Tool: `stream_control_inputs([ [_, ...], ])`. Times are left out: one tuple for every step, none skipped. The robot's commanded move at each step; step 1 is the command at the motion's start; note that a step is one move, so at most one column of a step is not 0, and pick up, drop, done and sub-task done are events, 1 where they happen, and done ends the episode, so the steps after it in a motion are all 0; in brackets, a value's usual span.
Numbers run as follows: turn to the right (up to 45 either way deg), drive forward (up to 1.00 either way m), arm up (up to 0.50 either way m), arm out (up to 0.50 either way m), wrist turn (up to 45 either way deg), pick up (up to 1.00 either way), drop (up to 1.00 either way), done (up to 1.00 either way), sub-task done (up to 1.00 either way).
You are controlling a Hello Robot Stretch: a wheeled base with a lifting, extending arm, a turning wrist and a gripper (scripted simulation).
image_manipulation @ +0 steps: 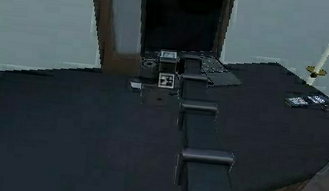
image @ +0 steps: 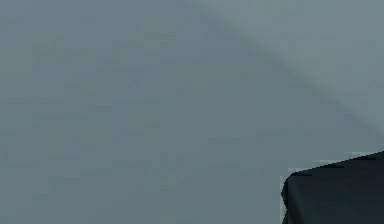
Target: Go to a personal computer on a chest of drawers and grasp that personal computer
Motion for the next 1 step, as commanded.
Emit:
stream_control_inputs([
  [0.0, 0.00, 0.00, 0.00, 0.0, 0.00, 0.00, 1.00, 0.00],
])
